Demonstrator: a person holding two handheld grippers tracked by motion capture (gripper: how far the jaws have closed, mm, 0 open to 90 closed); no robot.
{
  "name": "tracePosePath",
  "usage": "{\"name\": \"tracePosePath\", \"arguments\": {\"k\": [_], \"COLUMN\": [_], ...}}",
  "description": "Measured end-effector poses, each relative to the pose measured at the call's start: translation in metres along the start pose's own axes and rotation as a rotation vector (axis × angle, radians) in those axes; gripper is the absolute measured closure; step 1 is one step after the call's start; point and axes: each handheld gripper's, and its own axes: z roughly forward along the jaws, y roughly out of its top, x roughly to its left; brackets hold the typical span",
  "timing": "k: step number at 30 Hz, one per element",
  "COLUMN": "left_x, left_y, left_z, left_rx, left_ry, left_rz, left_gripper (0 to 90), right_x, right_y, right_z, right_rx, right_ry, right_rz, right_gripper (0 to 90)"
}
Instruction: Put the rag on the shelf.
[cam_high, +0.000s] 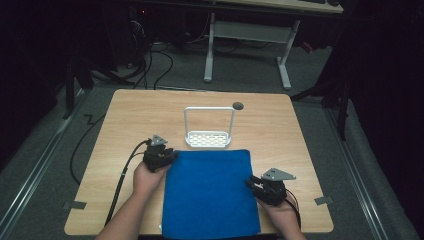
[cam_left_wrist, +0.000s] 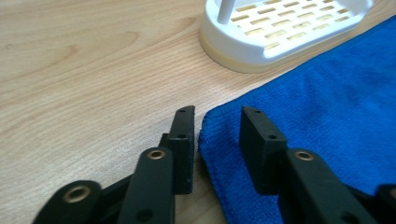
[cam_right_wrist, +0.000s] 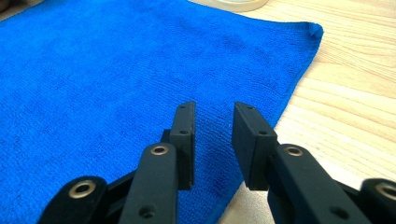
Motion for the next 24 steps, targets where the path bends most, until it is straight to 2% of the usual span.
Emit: {"name": "tracePosePath", "arguments": {"k": [2, 3, 4, 7, 9, 10, 13, 14, 15, 20, 24], "left_x": [0.0, 0.0, 0.0, -0.004, -0.006, -0.006, -0.004, -0.004, -0.004, -0.002, -0.002], "left_y": [-0.001, -0.001, -0.001, -0.002, -0.002, -0.002, -0.002, -0.002, -0.002, -0.002, -0.002], "left_z": [0.0, 0.0, 0.0, 0.0, 0.0, 0.0, 0.0, 0.0, 0.0, 0.0, 0.0], "left_rx": [-0.001, 0.001, 0.006, 0.006, 0.007, 0.007, 0.006, 0.003, 0.003, 0.003, 0.002], "left_ry": [-0.005, -0.007, -0.006, 0.005, 0.013, 0.012, -0.003, -0.003, -0.003, -0.012, -0.017], "left_rz": [-0.005, 0.001, 0.004, 0.035, 0.058, 0.057, 0.034, 0.033, 0.033, 0.027, 0.023], "left_gripper": [76.5, 76.5, 82.0, 85.6, 86.6, 86.6, 86.5, 86.5, 86.5, 86.2, 85.5], "right_x": [0.0, 0.0, 0.001, 0.0, -0.003, -0.003, -0.013, -0.018, -0.018, -0.038, -0.046], "right_y": [0.0, 0.0, 0.0, 0.001, 0.004, 0.004, 0.015, 0.024, 0.024, 0.052, 0.064], "right_z": [0.002, 0.002, 0.003, 0.005, 0.009, 0.009, 0.014, 0.018, 0.018, 0.042, 0.063], "right_rx": [-0.006, -0.006, -0.007, -0.012, -0.031, -0.031, -0.048, -0.051, -0.051, -0.007, 0.045], "right_ry": [0.004, 0.004, -0.007, -0.021, -0.047, -0.047, -0.084, -0.117, -0.117, -0.135, -0.165], "right_rz": [0.001, 0.001, 0.002, -0.002, 0.018, 0.018, 0.069, 0.073, 0.073, 0.109, 0.102], "right_gripper": [69.2, 69.2, 67.7, 65.4, 62.7, 62.7, 60.2, 60.1, 60.1, 58.5, 57.9]}}
